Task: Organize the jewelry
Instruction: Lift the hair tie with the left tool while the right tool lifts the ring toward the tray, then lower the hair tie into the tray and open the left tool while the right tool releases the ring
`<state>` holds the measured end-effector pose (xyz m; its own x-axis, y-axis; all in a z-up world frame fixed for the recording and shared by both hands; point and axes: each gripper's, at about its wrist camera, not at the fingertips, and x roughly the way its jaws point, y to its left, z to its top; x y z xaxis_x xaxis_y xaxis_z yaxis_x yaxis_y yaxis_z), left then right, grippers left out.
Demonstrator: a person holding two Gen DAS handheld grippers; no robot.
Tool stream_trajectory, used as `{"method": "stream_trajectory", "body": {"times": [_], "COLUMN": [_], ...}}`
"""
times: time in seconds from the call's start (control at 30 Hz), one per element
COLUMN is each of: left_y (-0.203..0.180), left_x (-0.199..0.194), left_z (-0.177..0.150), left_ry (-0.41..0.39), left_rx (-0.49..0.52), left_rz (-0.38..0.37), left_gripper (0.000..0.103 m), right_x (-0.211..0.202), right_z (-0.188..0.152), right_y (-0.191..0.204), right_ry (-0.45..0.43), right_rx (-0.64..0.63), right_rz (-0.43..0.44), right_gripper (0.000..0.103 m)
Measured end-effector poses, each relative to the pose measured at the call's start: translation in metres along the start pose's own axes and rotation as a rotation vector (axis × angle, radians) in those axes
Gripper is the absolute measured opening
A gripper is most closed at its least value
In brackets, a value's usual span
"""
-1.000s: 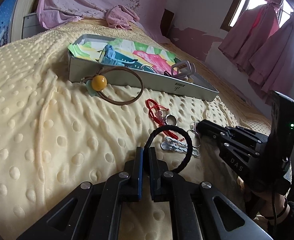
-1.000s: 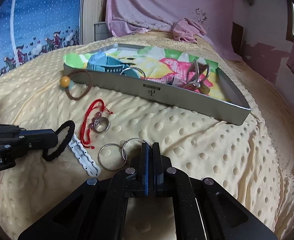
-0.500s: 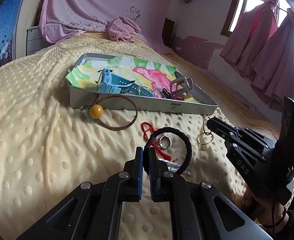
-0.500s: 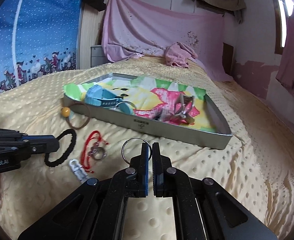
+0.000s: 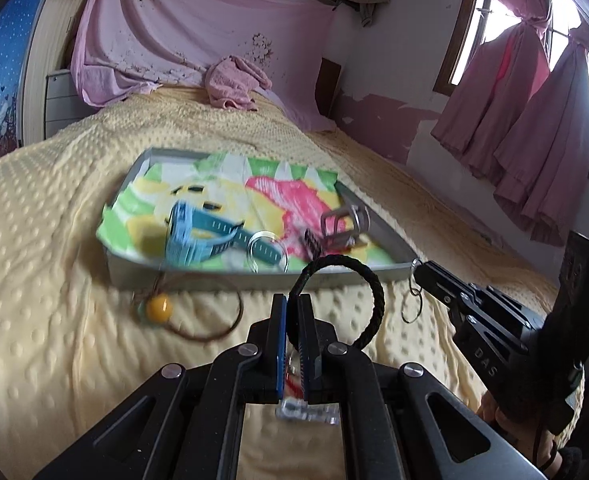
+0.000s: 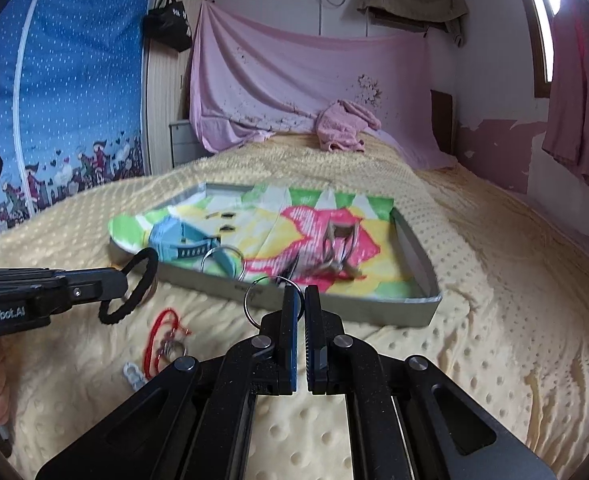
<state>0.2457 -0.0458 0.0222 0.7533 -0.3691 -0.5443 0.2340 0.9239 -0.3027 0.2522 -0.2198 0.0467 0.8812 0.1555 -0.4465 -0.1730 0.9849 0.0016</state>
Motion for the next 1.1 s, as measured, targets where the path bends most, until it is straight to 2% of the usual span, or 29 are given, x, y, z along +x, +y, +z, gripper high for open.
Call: {"method": "stream_trajectory", "body": {"times": [0.23,0.47,0.6,0.7,0.93,1.1], "left_y": [-0.008,-0.009,-0.009,-0.011,-0.017,-0.017], "left_x": [0.032,0.081,0.105,0.122,0.126,0.124], "left_z": [0.031,0.053,0.054,0.048,0.042,0.039], "left_ry": [-0.008,0.004,0.051,0.114,0.134,0.119], "left_rx": [-0.018,-0.033,-0.034,-0.004,0.031,0.030], "left_rz": [0.017,0.063,0.101,0.134,0.138,0.136], "left_gripper": [0.006,0.006,0.006,0.006,0.006,0.006], "right_x": [0.015,0.056,0.083,0.102,0.122,0.118], "right_z": [0.019,0.037,0.033,0.020,0.001,-0.002], "right_y": [-0.025,-0.055,-0.063,-0.069,-0.064,-0.055], "right_ry": [-0.035,-0.051,0.010,0.080,0.163,0.168], "right_rx": [0.063,0.114,0.130,0.154,0.145,0.116], "right_rz": [0.010,0.012,-0.003,-0.003,0.001,-0.008], "right_gripper": [0.003,0.003,0.003,0.003,0.003,0.004]}}
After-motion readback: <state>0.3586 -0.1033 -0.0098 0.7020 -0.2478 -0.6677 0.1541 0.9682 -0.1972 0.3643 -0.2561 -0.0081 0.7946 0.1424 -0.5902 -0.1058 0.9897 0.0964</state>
